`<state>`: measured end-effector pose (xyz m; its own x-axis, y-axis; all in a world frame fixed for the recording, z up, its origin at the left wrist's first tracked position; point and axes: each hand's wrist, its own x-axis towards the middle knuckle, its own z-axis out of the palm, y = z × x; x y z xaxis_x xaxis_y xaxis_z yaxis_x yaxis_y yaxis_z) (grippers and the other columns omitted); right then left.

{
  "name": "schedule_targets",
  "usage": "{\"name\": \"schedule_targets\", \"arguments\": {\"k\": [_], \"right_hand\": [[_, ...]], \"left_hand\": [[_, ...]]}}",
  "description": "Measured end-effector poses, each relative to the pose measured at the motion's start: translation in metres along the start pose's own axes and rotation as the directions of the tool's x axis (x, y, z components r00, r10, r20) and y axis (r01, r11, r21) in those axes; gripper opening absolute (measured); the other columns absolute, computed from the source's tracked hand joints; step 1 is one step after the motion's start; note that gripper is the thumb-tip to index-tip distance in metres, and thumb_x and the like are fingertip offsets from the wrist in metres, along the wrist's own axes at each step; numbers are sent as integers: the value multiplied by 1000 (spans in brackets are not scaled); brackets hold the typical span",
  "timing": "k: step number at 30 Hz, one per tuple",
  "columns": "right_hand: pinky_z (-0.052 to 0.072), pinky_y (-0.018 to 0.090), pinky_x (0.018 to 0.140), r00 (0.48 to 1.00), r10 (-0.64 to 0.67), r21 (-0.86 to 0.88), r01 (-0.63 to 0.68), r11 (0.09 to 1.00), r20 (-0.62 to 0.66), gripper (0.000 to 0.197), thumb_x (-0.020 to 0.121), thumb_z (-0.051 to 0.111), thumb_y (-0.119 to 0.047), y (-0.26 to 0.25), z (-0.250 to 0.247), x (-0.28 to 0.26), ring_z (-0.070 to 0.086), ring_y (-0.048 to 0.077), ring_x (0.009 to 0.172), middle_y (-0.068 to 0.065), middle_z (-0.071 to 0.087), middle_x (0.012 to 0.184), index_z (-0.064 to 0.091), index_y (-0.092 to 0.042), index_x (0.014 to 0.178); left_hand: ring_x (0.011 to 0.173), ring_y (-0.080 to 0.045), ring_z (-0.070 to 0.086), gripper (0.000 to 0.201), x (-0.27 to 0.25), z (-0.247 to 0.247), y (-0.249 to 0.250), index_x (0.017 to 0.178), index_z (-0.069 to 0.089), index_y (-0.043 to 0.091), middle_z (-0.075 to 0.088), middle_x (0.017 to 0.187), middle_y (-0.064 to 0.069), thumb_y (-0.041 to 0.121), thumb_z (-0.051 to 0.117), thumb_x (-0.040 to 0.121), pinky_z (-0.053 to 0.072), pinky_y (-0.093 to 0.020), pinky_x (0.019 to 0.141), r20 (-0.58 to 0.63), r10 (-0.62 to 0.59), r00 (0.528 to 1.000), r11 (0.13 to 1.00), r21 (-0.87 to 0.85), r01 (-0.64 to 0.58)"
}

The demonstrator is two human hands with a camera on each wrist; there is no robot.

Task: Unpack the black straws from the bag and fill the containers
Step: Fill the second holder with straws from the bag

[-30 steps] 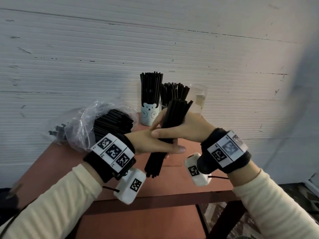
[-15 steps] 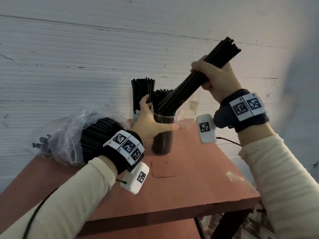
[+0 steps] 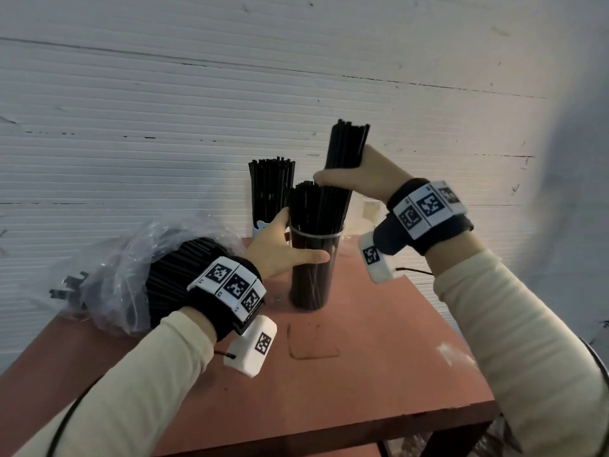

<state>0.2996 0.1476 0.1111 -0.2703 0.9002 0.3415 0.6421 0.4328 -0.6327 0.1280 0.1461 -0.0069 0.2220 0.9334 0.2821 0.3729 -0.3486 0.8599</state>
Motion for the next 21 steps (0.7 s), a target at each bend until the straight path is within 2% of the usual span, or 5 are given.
{"name": "schedule_targets", "arguments": {"k": [3,6,11,16,21], "right_hand": [[46,40,93,999,-53,-126,53,991,8,32,73,71,-58,7,16,-13,53,18,107,-3,62,97,60,-31,86],[39,37,102,993,-93,-98,86,991,-72,41,74,74,-55,10,27,-23,39,16,123,-5,48,124,49,-45,105],[35,24,112,839,-442,-50,450,891,-319,83,84,74,-24,-1,31,-22,37,18,137,3,30,147,22,-7,147],[36,31,110,872,-481,-305,435,847,-93,48,98,48,-24,1,42,-15,45,18,130,6,46,143,42,-9,143],[44,39,100,882,-456,-356,390,849,-122,42,92,52,-38,13,50,-20,52,17,111,3,56,122,57,-10,123]], "left_hand": [[122,-9,48,87,0,0,0,138,40,30,55,127,12,31,88,65,37,-27,104,0,-7,1000,1000,2,7],[122,-9,50,83,-1,0,0,135,43,31,56,127,13,33,88,65,38,-30,106,7,-1,1000,1000,9,1],[123,-9,49,86,-2,1,1,138,40,29,55,132,10,31,87,67,36,-29,106,3,1,1000,1000,5,-2],[121,-8,51,85,-2,1,0,137,42,27,57,130,10,30,88,66,37,-28,105,-9,1,1000,1000,-6,-1],[121,-7,50,87,-2,2,-2,137,38,27,54,128,14,31,88,66,39,-30,107,23,-3,1000,999,-44,4]]}}
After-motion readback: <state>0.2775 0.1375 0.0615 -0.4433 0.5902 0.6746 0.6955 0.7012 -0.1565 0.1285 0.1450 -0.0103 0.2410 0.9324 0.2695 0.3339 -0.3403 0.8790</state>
